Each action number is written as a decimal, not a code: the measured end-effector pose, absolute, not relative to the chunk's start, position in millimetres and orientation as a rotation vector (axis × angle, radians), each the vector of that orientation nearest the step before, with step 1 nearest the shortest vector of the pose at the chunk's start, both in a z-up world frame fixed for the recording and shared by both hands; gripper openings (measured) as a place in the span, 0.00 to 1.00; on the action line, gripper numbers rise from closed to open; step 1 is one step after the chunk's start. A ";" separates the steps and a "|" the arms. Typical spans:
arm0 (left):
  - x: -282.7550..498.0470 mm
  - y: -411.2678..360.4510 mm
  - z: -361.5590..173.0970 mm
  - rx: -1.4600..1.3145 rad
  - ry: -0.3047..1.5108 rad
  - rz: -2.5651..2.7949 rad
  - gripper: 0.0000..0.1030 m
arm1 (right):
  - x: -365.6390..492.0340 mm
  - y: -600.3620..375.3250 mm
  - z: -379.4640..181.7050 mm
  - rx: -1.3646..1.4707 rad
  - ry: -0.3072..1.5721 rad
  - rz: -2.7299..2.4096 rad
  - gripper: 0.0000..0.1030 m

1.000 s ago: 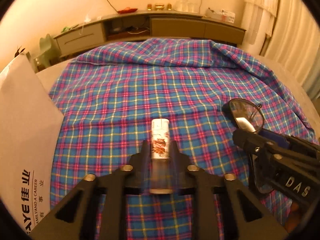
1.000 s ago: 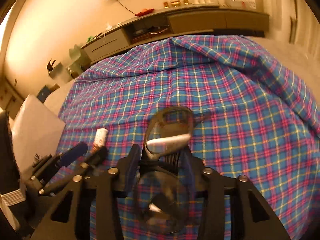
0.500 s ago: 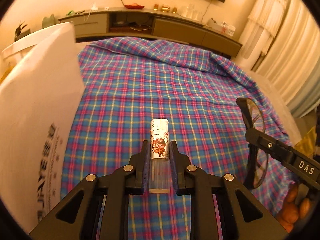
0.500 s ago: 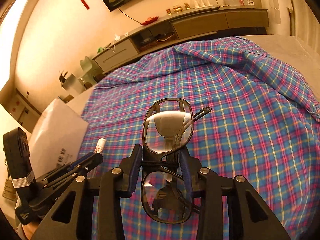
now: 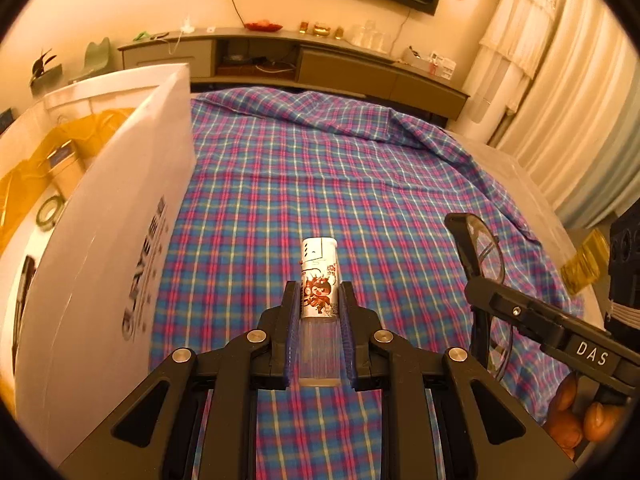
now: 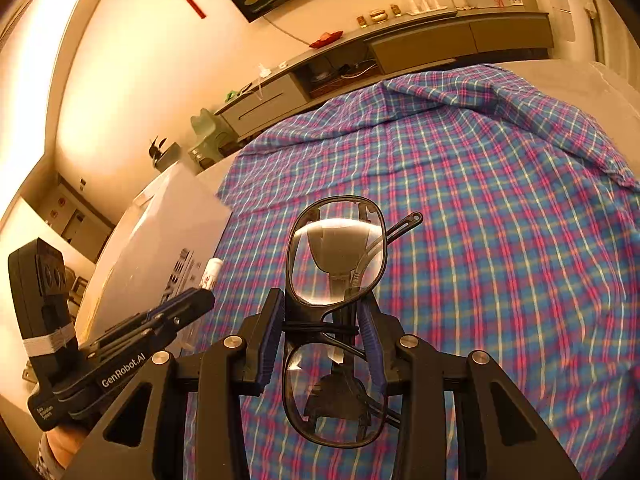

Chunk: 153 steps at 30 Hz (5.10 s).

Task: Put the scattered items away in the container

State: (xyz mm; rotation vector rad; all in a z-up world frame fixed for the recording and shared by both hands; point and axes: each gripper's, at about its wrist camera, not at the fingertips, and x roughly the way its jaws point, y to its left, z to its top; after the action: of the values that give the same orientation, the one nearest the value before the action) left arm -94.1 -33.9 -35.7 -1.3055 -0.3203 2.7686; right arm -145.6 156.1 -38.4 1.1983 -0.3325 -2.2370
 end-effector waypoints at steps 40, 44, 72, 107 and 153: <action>55.5 -99.4 57.2 -1.018 -0.457 2.831 0.19 | -5.0 70.6 44.0 0.968 -0.056 -2.019 0.38; 57.6 -116.8 67.5 -0.980 -0.486 2.862 0.19 | -3.2 58.0 54.7 0.940 -0.037 -2.003 0.38; -22.8 -234.6 44.7 -1.154 -0.858 2.925 0.19 | -50.6 -64.1 95.1 0.874 0.076 -1.877 0.38; -72.5 -265.8 -6.7 -1.447 -0.976 2.853 0.42 | -154.2 -177.1 18.8 1.155 0.272 -1.877 0.42; 8.7 -182.5 39.5 -1.376 -0.388 3.092 0.48 | -5.1 -56.3 50.9 0.927 0.565 -1.815 0.65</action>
State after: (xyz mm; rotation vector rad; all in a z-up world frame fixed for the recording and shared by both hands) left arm 8.7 -182.5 39.5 -1.3764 -0.3880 3.0924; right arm -5.1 -56.3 50.9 0.9269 0.5650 -1.8154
